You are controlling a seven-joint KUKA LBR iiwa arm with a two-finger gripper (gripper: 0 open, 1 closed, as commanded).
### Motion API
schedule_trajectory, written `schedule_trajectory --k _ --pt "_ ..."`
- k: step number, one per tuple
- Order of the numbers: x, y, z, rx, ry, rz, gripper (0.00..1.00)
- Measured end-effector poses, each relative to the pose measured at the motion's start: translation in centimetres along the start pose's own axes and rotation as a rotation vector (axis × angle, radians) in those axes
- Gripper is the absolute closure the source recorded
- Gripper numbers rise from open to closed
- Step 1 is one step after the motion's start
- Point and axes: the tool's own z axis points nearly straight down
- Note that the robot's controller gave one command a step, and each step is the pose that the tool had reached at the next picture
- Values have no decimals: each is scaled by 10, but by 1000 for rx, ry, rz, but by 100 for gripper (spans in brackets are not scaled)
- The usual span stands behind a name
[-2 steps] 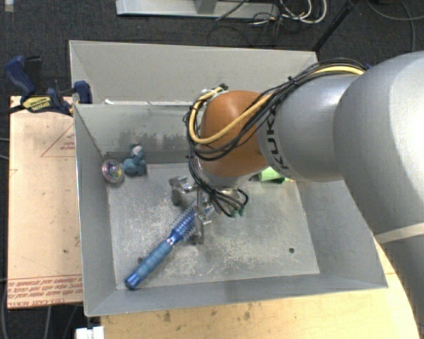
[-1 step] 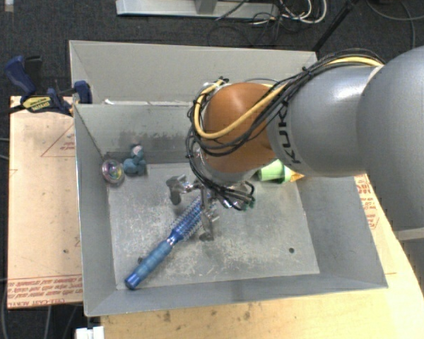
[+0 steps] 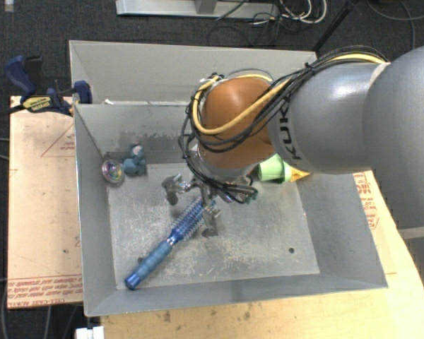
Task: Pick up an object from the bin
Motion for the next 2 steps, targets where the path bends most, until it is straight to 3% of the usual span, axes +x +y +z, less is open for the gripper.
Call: schedule_trajectory --k 1,2 --pt "13 -5 39 -2 4 -266 0" --pt "12 -5 38 -4 2 -262 0"
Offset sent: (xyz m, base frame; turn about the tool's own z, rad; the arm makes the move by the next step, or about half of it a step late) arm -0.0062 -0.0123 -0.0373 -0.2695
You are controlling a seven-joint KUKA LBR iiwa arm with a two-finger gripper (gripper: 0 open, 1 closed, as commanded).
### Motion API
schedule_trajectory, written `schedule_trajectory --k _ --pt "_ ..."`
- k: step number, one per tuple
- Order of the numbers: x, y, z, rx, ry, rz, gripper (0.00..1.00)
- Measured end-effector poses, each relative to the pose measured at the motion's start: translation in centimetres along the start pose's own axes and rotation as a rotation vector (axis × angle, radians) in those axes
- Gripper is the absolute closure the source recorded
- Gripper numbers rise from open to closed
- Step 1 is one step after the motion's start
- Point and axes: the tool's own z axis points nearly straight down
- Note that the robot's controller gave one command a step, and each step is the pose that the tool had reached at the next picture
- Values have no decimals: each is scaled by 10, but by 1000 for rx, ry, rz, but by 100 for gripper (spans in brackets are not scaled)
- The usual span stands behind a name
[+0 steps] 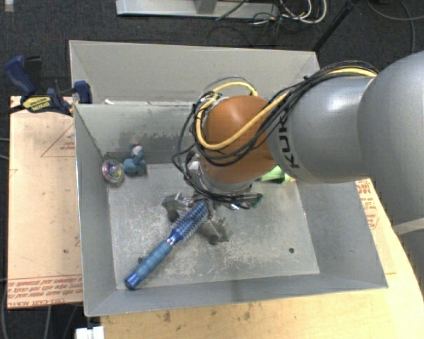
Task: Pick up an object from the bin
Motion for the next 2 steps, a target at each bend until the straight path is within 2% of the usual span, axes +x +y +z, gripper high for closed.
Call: schedule_trajectory --k 1,2 --pt "0 -1 0 2 -3 1 100" --pt "-2 -1 -108 9 -6 5 100"
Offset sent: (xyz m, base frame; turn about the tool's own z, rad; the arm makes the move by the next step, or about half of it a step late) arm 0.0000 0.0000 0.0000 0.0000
